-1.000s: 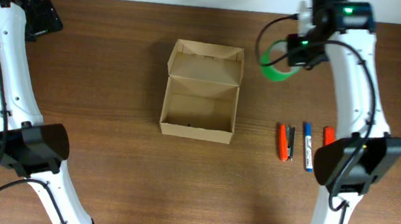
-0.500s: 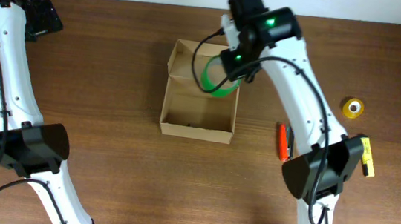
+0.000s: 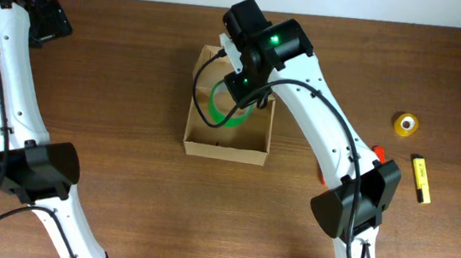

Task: Pack container
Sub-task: 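Carry the green tape roll into the box and lower it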

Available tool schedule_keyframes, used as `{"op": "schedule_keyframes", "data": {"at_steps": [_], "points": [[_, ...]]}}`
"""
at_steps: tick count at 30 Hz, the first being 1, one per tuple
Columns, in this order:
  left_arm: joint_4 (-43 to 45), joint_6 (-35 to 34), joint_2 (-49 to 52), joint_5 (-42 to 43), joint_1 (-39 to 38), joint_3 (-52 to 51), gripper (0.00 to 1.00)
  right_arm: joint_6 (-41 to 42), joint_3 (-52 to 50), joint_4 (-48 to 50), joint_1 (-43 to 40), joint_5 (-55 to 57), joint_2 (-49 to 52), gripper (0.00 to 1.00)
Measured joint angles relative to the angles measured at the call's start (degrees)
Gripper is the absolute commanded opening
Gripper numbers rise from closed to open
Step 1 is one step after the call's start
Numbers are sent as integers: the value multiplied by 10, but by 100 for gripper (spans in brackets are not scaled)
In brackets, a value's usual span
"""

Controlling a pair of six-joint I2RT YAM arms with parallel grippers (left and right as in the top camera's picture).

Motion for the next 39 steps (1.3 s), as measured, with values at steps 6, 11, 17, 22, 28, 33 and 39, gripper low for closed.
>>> {"op": "schedule_keyframes", "data": {"at_steps": [6, 11, 17, 22, 28, 33, 39], "points": [[0, 0, 0, 0, 0, 0, 100, 0, 0, -26, 0, 16, 0, 4], [0, 0, 0, 0, 0, 0, 100, 0, -40, -19, 0, 30, -1, 4], [0, 0, 0, 0, 0, 0, 100, 0, -102, -1, 0, 30, -1, 4], [0, 0, 0, 0, 0, 0, 100, -1, -147, 25, 0, 28, -4, 4], [0, 0, 0, 0, 0, 0, 99, -2, -161, 47, -10, 26, -13, 4], [0, 0, 0, 0, 0, 0, 99, -4, -161, 55, -16, 19, -13, 3], [0, 0, 0, 0, 0, 0, 100, -7, -136, 56, -16, 17, -7, 4]]}}
